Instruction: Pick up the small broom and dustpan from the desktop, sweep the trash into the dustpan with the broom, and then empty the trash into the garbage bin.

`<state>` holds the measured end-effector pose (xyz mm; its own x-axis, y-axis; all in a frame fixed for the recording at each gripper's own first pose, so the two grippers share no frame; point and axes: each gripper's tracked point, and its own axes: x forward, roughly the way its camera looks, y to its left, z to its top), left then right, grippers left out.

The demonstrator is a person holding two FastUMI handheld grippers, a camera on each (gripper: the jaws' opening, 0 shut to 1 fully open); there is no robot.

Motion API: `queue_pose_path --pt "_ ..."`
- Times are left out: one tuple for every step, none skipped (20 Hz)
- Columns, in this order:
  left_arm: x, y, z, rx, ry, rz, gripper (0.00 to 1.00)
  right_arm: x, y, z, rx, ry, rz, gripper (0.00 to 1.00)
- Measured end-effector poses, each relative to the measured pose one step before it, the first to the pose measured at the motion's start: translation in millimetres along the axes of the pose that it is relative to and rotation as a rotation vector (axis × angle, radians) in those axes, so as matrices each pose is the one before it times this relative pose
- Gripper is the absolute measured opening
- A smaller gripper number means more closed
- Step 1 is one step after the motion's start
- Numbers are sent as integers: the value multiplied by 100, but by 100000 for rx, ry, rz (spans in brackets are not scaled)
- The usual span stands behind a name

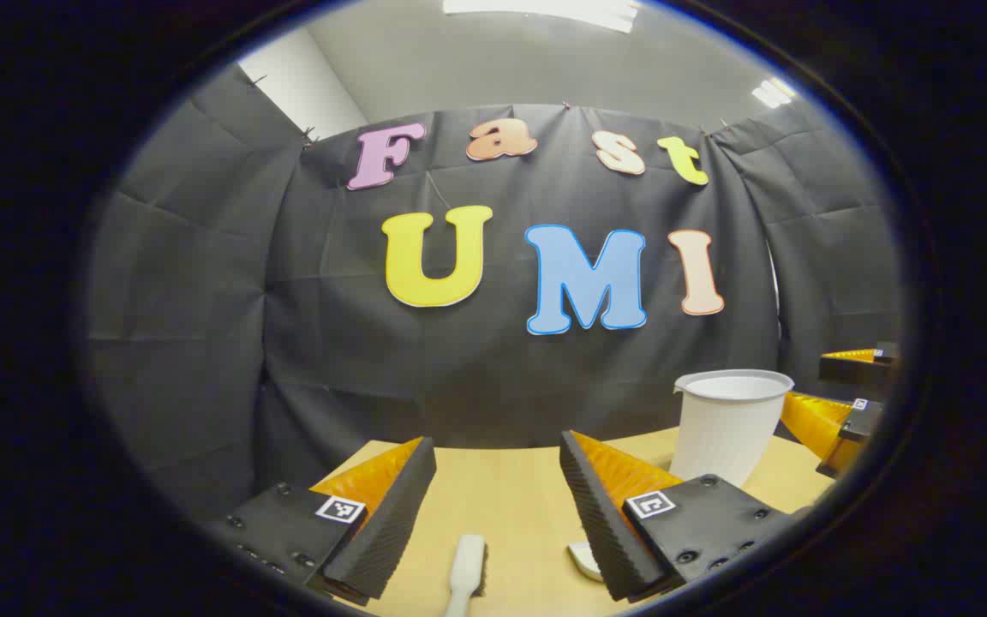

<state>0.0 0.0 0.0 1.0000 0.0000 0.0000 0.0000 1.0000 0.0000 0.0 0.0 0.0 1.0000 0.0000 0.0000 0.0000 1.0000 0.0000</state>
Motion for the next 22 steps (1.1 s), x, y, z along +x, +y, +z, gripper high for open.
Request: queue_pose_path --pt "358 235 -316 -211 550 -446 96 217 260 -514 -423 1712 -284 95" --pt "322 161 -222 -204 581 -529 96 210 168 -282 -673 1531 -63 95" --pt "322 83 -250 1 443 -465 96 78 302 -203 -646 1002 77 95" --pt "270 193 -250 310 707 -160 96 140 225 -120 -405 711 61 95" --pt "276 230 -412 97 643 -266 96 37 310 -166 -142 661 288 95" --pt "162 3 -305 -64 689 -300 96 140 226 -236 38 1210 277 95" --pt "194 -7 -308 20 744 -666 96 177 204 -343 294 1247 379 95" --pt "171 98 -216 270 663 -455 95 95 357 -195 411 977 610 95" --pt "212 -11 -408 210 703 -512 95 166 297 -237 203 923 346 95" --pt "176 92 -232 53 367 -222 96 139 205 -55 -20 744 88 95" --pt "176 4 -91 -143 328 -297 96 158 168 -157 -121 780 198 95" --pt "161 141 -169 -240 514 -298 96 63 223 -176 -74 726 261 95" --pt "140 -80 -279 -59 536 -416 95 173 159 -274 3 1136 151 95" --pt "153 93 -279 190 689 -122 95 149 218 -149 12 1159 443 95" --pt "62 171 -360 285 659 -43 94 91 275 -393 154 1339 309 95" --pt "116 166 -337 266 813 -206 96 63 173 -243 278 1269 310 95" --pt "-36 -72 -468 280 1067 -235 96 -64 301 -418 379 1308 461 95" --pt "70 67 -586 215 1448 -225 96 61 194 -242 481 1455 460 95" --pt "60 26 -610 86 1823 -505 96 111 281 -457 570 1610 638 95" --pt "25 103 -651 -291 1764 -358 95 -32 319 -381 494 1613 638 95" --pt "133 174 -682 -560 1734 -195 95 -109 221 -598 273 1664 360 95" --pt "-28 93 -642 -589 1749 -361 94 1 91 -433 88 1637 -133 95"
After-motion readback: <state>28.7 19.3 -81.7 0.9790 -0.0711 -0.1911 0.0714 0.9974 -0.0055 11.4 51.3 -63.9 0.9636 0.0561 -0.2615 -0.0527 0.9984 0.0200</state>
